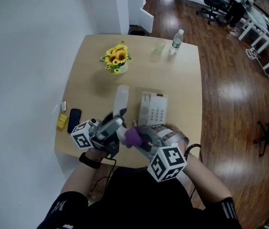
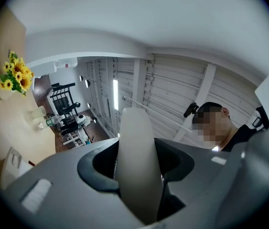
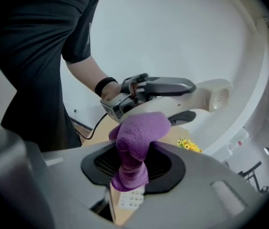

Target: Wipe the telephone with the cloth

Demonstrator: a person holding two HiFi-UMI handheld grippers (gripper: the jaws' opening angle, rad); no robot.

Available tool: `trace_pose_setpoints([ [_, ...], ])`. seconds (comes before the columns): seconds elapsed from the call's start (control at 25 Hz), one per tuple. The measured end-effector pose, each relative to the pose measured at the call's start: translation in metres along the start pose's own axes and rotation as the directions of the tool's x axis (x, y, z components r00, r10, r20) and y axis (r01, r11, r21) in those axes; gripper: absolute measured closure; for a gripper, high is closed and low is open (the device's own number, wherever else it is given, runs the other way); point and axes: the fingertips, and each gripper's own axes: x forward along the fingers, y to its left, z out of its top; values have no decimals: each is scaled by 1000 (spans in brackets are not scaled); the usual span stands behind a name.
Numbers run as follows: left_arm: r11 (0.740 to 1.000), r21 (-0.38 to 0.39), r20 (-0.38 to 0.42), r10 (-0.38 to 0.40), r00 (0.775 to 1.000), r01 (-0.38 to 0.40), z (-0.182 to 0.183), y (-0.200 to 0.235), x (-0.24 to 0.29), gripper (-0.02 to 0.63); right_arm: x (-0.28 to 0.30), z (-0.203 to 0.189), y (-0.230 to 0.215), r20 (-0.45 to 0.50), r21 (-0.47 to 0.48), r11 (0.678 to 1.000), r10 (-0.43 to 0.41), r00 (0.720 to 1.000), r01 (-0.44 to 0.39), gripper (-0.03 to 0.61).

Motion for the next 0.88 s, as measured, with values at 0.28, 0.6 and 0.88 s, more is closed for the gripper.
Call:
trace_pose_setpoints([
  [0.28,1000,5,7,26,1000,-26,3,8,-2,408,11,-14,44,15,24,989,146,989,-146,446],
  [0.6,979,24,-17,200,980,-200,-4,38,-36,408,39,-115,-19,-31,367,929,-35,999,44,445],
  [0.88,955,12,-53,295,954,-295,-19,56,-63,408,76,-212,-103,-179,560,793,-166,970,240,445],
])
